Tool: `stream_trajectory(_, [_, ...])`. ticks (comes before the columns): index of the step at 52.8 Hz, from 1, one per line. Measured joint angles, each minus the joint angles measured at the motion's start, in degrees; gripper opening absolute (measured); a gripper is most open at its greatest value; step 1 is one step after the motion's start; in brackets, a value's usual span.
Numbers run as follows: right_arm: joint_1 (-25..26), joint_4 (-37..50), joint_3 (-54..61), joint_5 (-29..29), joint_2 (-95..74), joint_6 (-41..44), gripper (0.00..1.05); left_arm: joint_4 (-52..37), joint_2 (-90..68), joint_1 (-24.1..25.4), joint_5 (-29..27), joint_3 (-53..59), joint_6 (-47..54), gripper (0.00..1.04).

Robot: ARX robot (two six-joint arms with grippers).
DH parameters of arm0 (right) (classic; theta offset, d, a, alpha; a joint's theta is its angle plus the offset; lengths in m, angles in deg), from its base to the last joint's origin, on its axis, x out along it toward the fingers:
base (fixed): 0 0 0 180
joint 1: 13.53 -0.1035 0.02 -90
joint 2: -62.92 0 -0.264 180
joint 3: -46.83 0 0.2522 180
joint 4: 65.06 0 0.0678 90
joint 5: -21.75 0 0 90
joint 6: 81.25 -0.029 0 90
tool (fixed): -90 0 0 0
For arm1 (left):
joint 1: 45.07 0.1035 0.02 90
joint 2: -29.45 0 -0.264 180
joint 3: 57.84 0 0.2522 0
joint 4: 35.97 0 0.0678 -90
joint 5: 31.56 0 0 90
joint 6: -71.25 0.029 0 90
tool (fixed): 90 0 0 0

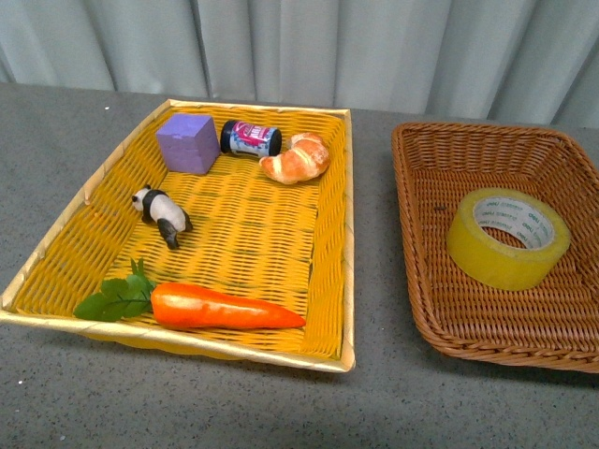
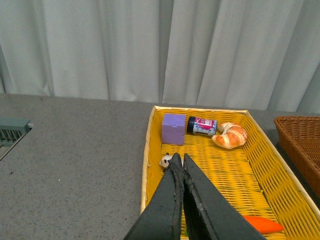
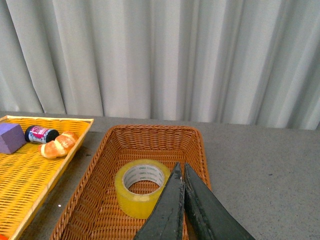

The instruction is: Move tape to another basket

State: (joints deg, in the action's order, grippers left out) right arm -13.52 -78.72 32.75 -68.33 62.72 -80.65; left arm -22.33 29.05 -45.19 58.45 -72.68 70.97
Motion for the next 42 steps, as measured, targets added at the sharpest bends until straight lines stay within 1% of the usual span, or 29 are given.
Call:
stream_trajectory(6, [0.00, 0.00, 0.00, 0.00, 0.00, 0.00, 0.01, 0.02, 0.07, 0.00, 0.00, 0.00, 0.00, 0.04])
stream_trajectory(8, [0.00, 0.00, 0.00, 0.00, 0.00, 0.00, 0.01, 0.04, 0.07, 0.00, 0.00, 0.00, -0.02, 0.10])
stream_trajectory(10, [0.00, 0.00, 0.00, 0.00, 0.00, 0.02, 0.01, 0.04, 0.09, 0.00, 0.00, 0.00, -0.02, 0.21])
stream_trajectory(11, [0.00, 0.00, 0.00, 0.00, 0.00, 0.02, 0.03, 0.04, 0.09, 0.00, 0.00, 0.00, -0.02, 0.24])
stream_trajectory(13, [0.00, 0.00, 0.00, 0.00, 0.00, 0.00, 0.10, 0.04, 0.09, 0.00, 0.00, 0.00, -0.02, 0.31])
stream_trajectory(17, [0.00, 0.00, 0.00, 0.00, 0.00, 0.00, 0.29, 0.04, 0.09, 0.00, 0.00, 0.00, -0.02, 0.51])
stream_trajectory(20, [0.00, 0.00, 0.00, 0.00, 0.00, 0.00, 0.38, 0.04, 0.09, 0.00, 0.00, 0.00, -0.02, 0.62])
stream_trajectory(21, [0.00, 0.00, 0.00, 0.00, 0.00, 0.00, 0.42, 0.04, 0.09, 0.00, 0.00, 0.00, -0.02, 0.64])
stream_trajectory(24, [0.00, 0.00, 0.00, 0.00, 0.00, 0.00, 0.52, 0.04, 0.09, 0.00, 0.00, 0.00, -0.02, 0.74])
stream_trajectory(25, [0.00, 0.00, 0.00, 0.00, 0.00, 0.00, 0.54, 0.04, 0.09, 0.00, 0.00, 0.00, -0.02, 0.76])
stream_trajectory(31, [0.00, 0.00, 0.00, 0.00, 0.00, 0.00, 0.77, 0.04, 0.09, 0.00, 0.00, 0.00, 0.00, 0.99])
stream_trajectory(32, [0.00, 0.00, 0.00, 0.00, 0.00, 0.00, 0.81, 0.04, 0.09, 0.00, 0.00, 0.00, 0.02, 1.00])
stream_trajectory(33, [0.00, 0.00, 0.00, 0.00, 0.00, 0.00, 0.83, 0.04, 0.09, 0.00, 0.00, 0.00, 0.02, 0.99])
stream_trajectory(37, [0.00, 0.00, 0.00, 0.00, 0.00, 0.00, 0.96, 0.04, 0.09, 0.00, 0.00, 0.00, 0.00, 0.98])
stream_trajectory(39, [0.00, 0.00, 0.00, 0.00, 0.00, -0.07, 0.98, 0.04, 0.09, 0.00, 0.00, 0.00, 0.02, 0.98])
stream_trajectory(42, [0.00, 0.00, 0.00, 0.00, 0.00, -0.02, 0.95, 0.04, 0.09, 0.00, 0.00, 0.00, 0.00, 0.98])
